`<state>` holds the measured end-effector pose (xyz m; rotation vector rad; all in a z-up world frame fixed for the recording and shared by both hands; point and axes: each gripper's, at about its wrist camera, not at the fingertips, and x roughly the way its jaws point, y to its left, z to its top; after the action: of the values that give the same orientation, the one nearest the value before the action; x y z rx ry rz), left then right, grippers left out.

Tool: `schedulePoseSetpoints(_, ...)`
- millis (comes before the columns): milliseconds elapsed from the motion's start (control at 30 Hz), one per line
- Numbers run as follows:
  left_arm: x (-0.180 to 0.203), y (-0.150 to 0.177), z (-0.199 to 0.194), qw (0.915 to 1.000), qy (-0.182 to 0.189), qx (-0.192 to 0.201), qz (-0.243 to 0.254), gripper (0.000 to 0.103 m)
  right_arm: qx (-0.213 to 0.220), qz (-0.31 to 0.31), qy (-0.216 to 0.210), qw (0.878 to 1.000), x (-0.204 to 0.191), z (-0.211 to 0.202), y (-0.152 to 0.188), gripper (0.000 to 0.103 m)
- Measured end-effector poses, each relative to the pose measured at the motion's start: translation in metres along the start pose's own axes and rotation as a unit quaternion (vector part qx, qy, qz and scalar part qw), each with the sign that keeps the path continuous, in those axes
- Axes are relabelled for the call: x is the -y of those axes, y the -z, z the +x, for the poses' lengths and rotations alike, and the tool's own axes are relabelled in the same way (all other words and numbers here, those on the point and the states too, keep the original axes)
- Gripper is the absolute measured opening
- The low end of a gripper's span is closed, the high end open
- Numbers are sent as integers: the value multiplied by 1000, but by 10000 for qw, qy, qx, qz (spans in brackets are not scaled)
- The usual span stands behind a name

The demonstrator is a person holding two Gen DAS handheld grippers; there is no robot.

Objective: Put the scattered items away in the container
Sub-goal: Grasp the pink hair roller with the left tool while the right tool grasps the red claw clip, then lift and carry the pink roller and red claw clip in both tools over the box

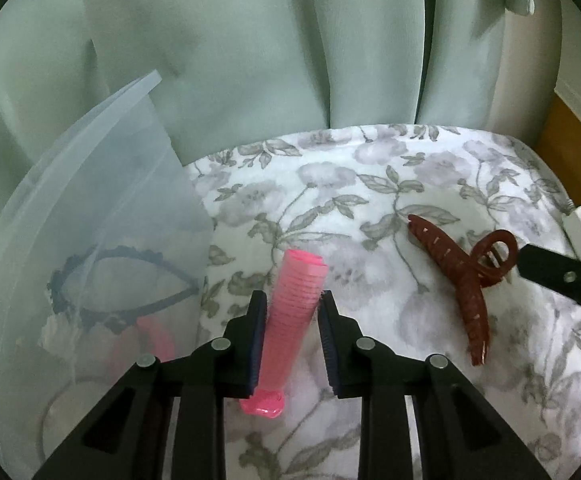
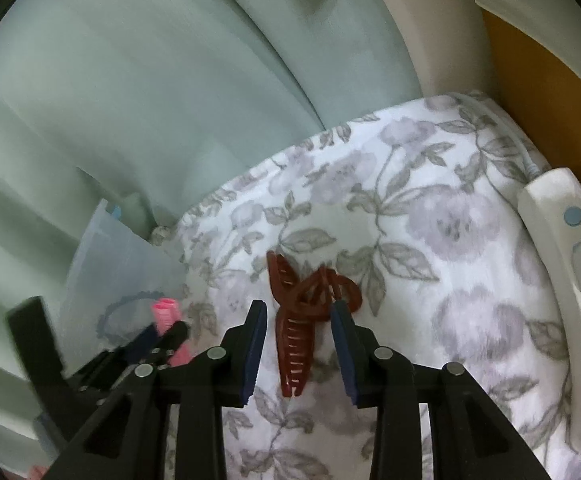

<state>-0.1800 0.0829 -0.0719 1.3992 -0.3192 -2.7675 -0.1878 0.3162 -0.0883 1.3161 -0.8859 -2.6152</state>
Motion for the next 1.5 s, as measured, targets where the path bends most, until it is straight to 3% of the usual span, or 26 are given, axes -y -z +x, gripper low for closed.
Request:
schedulePoseSetpoints(67, -6, 1, 1, 9999, 122, -7, -97, 26, -42, -81, 76, 9999, -3, 5, 1, 49)
schedulePoseSetpoints(100, -9, 2, 0, 9997, 186, -19, -152, 26, -70, -123, 123, 9998, -5, 7, 1, 60)
schedulePoseSetpoints(233, -12, -2, 9, 9995, 261, -62, -151, 27, -152, -287, 316, 9990, -8, 20, 0, 64)
schedulePoseSetpoints(567, -5, -9, 57, 9986, 127, -506, 71, 30, -447, -689, 735, 9939, -10, 60, -4, 65)
schedulePoseSetpoints(800, 1, -8, 70, 9984, -12, -534, 204, 40, -347, -779, 818, 9930, -11, 68, -7, 66)
schedulePoseSetpoints(900, 0, -7, 68, 9983, 21, -557, 172, 39, -318, -847, 910, 9917, -14, 69, -6, 64)
schedulePoseSetpoints(967, -1, -7, 65, 9982, 66, -571, 166, 32, -307, -797, 863, 9926, -13, 67, -7, 63)
schedulePoseSetpoints(1067, -1, -5, 61, 9981, 65, -580, 200, 29, -279, -694, 766, 9943, -11, 61, -6, 59)
schedulePoseSetpoints(1133, 1, -2, 54, 9981, 90, -578, 210, 27, -265, -664, 751, 9946, -12, 56, -4, 52)
schedulePoseSetpoints(1500, 0, 23, 19, 9963, 427, -703, 231, 25, -201, -579, 647, 9960, -22, 20, 23, 52)
